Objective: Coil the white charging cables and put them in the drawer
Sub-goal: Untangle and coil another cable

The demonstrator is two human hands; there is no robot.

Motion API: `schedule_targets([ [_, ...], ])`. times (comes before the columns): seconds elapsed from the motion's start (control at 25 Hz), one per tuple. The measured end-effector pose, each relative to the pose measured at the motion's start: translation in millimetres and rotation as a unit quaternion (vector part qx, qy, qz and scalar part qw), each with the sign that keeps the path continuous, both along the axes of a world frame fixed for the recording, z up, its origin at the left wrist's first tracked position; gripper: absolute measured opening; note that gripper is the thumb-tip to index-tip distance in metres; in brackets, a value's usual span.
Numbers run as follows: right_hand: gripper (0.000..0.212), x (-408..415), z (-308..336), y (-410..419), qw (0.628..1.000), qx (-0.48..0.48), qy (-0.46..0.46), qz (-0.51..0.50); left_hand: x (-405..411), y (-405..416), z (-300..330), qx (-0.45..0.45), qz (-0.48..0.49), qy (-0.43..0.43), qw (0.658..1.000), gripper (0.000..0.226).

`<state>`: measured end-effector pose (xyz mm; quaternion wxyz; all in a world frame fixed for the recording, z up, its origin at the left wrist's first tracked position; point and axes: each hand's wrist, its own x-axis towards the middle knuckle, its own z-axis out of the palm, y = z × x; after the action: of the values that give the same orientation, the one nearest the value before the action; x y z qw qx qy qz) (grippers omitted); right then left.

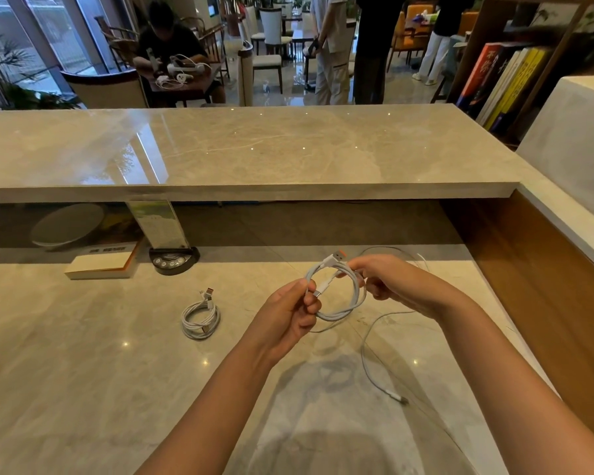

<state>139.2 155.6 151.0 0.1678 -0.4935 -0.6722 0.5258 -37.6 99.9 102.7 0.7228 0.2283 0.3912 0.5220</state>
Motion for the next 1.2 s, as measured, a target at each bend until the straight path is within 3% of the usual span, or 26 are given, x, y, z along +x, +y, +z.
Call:
schedule_targets([
  [0.12, 0.016, -10, -6, -5, 0.984, 0.151, -0.092, -0.007, 5, 2, 1, -0.025, 0.002, 0.003, 1.000, 0.023],
  [0.2, 0.017, -14, -13, -6, 0.970, 0.215, -0.089, -0.070, 8, 2, 4, -0.049, 0.005, 0.018, 0.999, 0.019],
  [0.28, 0.020, -14, -17, -6, 0.972, 0.199, -0.069, -0.102, 6, 3, 5, -0.037, 0.021, 0.146, 0.988, 0.019],
  [0.36, 0.022, -12, -18, -7, 0.974, 0.178, -0.077, -0.115, 2, 2, 8, 0.027, 0.048, 0.327, 0.943, 0.029],
  [0.44, 0.023, -12, -17, -7, 0.973, 0.177, -0.084, -0.118, -2, 1, 10, 0.123, 0.067, 0.443, 0.885, 0.037],
  [0.56, 0.018, -16, -16, -11, 0.975, 0.180, -0.076, -0.109, -8, 0, 9, 0.216, 0.101, 0.534, 0.811, 0.017],
  [0.64, 0.017, -17, -17, -11, 0.973, 0.194, -0.081, -0.100, -11, 2, 7, 0.238, 0.105, 0.559, 0.787, 0.005],
  [0.72, 0.017, -13, -18, -11, 0.976, 0.188, -0.077, -0.080, -13, 5, 6, 0.225, 0.097, 0.557, 0.794, 0.004],
  [1.0, 0.013, -5, -26, -11, 0.989, 0.124, -0.024, -0.084, -9, 9, 4, 0.114, 0.125, 0.428, 0.888, 0.003],
  [1.12, 0.009, -13, -30, -15, 0.990, 0.106, -0.041, -0.079, -7, 11, 3, 0.110, 0.128, 0.460, 0.872, 0.005],
  [1.2, 0.008, -22, -35, -19, 0.983, 0.136, -0.103, -0.066, -6, 12, 4, 0.127, 0.123, 0.475, 0.862, 0.008],
])
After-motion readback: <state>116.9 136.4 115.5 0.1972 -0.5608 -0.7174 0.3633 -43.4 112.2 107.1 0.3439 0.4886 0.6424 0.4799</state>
